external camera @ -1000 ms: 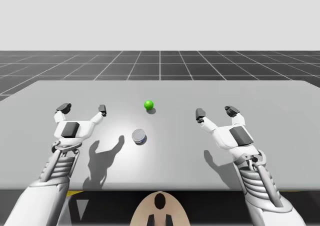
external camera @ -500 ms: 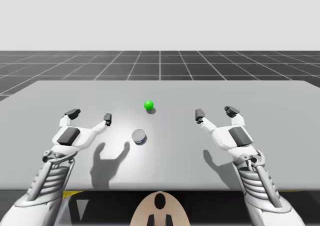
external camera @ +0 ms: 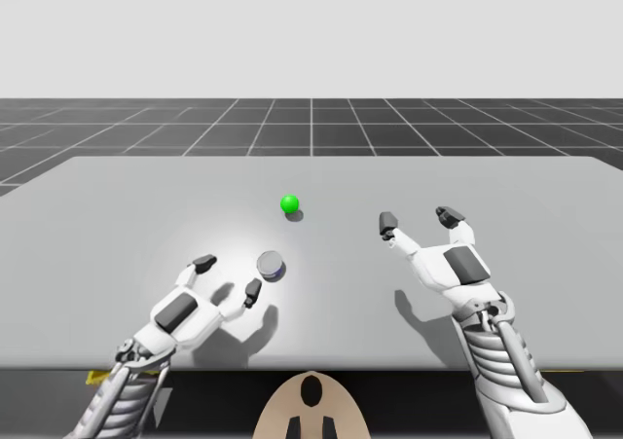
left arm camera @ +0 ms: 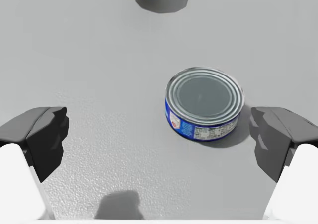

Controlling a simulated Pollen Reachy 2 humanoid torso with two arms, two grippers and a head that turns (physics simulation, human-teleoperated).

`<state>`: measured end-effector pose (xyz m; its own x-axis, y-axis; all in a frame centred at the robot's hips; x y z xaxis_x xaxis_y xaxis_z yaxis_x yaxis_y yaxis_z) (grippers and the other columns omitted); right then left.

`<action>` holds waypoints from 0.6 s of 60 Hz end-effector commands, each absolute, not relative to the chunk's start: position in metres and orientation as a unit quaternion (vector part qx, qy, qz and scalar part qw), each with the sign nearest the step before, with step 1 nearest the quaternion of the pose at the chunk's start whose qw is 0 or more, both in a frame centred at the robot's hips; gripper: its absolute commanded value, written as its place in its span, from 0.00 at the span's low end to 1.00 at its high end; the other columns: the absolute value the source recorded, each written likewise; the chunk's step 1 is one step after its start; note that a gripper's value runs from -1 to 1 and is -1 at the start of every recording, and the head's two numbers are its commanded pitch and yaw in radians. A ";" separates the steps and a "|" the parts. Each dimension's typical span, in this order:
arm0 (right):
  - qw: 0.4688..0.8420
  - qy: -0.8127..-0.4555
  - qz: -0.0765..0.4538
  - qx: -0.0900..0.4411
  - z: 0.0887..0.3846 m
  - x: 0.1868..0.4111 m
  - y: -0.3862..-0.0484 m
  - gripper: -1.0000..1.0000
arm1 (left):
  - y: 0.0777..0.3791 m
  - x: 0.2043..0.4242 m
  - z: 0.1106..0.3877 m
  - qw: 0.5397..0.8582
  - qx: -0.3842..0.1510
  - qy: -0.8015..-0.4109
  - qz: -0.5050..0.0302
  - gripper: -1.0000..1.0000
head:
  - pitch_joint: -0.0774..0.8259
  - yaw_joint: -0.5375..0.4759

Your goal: Watch the red light. When it turns green, pick up the object.

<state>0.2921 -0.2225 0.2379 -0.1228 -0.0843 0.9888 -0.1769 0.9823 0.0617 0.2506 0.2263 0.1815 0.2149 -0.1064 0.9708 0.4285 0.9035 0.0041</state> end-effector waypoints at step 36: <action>0.656 -0.748 0.030 0.101 0.239 0.291 -0.222 0.00 | 0.145 0.305 0.140 0.794 -0.160 -0.558 -0.179 0.00 | 0.87 0.68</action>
<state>0.2914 -0.2233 0.2397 -0.1237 -0.0951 0.9878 -0.1871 0.9798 0.0709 0.2986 0.1733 0.1497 0.2851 -0.1611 0.9449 0.4659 0.8848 0.0103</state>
